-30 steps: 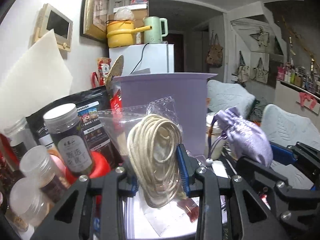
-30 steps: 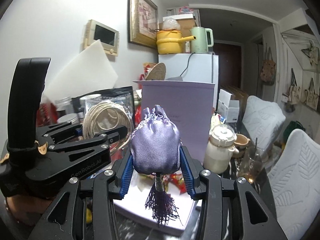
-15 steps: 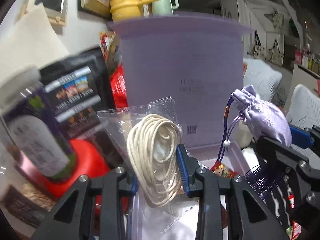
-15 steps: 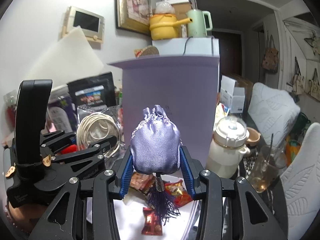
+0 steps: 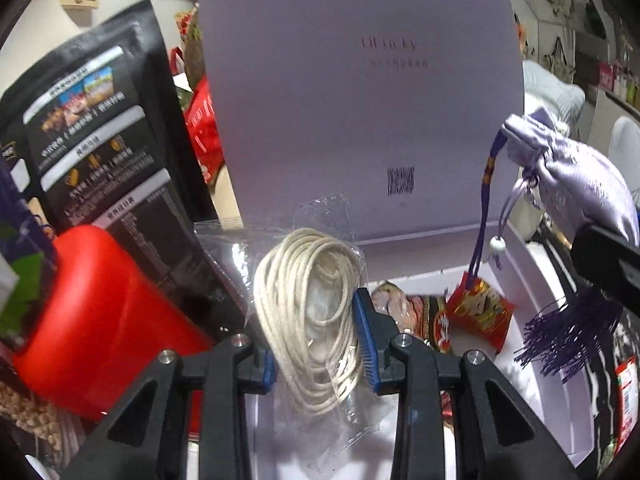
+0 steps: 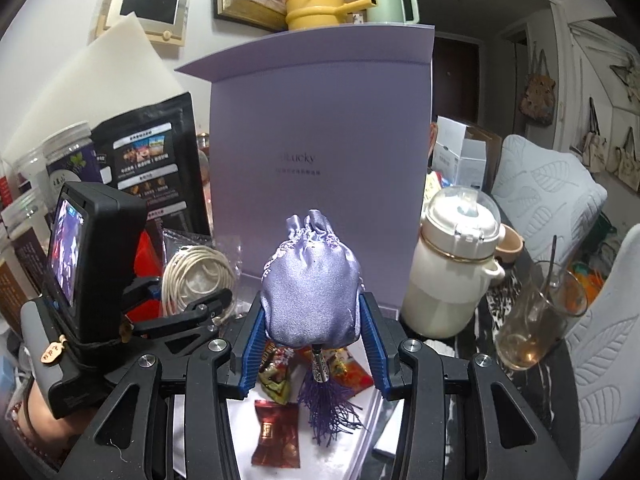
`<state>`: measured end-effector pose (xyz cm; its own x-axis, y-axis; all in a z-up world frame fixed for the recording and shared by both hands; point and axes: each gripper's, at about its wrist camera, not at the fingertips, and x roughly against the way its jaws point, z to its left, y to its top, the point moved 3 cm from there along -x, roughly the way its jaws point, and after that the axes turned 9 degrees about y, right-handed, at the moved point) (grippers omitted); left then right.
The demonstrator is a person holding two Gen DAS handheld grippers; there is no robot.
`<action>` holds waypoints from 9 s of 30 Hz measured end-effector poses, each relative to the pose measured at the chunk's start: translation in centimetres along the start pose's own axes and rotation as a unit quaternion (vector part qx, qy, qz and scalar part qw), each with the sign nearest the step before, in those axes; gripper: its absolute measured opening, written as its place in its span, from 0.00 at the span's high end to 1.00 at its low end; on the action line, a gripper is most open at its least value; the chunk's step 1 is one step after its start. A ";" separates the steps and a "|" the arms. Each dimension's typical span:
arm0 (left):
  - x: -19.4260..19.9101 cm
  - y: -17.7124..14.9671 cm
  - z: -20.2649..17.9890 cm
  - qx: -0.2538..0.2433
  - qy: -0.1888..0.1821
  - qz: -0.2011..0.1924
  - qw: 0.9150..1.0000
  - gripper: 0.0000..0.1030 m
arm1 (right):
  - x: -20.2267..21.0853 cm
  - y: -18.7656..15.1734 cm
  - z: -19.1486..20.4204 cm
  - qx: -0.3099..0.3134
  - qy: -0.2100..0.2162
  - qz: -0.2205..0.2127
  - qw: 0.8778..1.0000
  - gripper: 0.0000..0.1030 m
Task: Organize soft objects
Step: 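Lower the cord bag with left tool while right tool lowers the lavender pouch into the box, then open both tools to release the cord bag and pouch into the box, then withdraw both open tools from the box toward the packets on the table, then grasp the green noodle packet with left tool while right tool grasps the red-white packet, then lift both packets with both tools and carry them toward the lavender box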
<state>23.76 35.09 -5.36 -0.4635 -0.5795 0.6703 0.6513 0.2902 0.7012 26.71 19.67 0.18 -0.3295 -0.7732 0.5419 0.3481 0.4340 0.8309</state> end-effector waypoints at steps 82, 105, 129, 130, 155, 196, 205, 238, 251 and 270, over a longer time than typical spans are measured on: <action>19.1 2.9 0.1 0.014 0.006 -0.080 0.997 0.05 | 13.6 1.6 0.2 -0.028 -0.072 -0.026 0.997 0.29; 33.2 -2.4 1.5 0.010 -0.033 -0.152 0.988 0.05 | 28.5 0.0 7.2 0.012 -0.100 -0.125 0.987 0.25; 34.3 -11.7 -5.2 -0.042 -0.114 -0.133 0.984 0.00 | 33.7 -12.4 6.5 -0.065 -0.158 -0.097 0.981 0.17; 34.1 -12.0 -5.8 -0.043 -0.120 -0.128 0.984 0.00 | 33.8 -13.0 6.1 -0.070 -0.159 -0.093 0.980 0.17; 23.3 -18.0 -20.4 -0.114 -0.223 0.017 0.968 0.00 | 31.0 -24.1 -4.5 -0.194 -0.199 0.005 0.961 0.17; 16.8 -20.3 -13.7 -0.047 -0.157 0.077 0.984 0.37 | 16.4 -21.0 -9.6 -0.217 -0.138 0.095 0.962 0.17; 15.6 -20.2 -11.3 -0.022 -0.133 0.082 0.987 0.37 | 10.7 -19.3 -8.6 -0.192 -0.162 0.142 0.957 0.17; 18.8 -20.6 -9.1 -0.011 -0.129 0.049 0.990 0.36 | 12.9 -19.3 -5.7 -0.167 -0.134 0.112 0.970 0.20; 17.9 -20.3 -7.2 0.012 -0.123 0.054 0.991 0.36 | 10.2 -19.1 -4.5 -0.122 -0.151 0.142 0.971 0.55; 22.0 -22.7 -7.4 -0.015 -0.151 0.045 0.987 0.36 | 20.2 -26.0 1.2 -0.093 -0.114 0.175 0.973 0.58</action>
<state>3.27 10.07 -8.31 -0.5586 -0.2972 0.7744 0.7131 0.3047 0.6313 9.97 -6.71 -10.37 -0.3410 -0.4605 0.8195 0.6198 0.5453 0.5643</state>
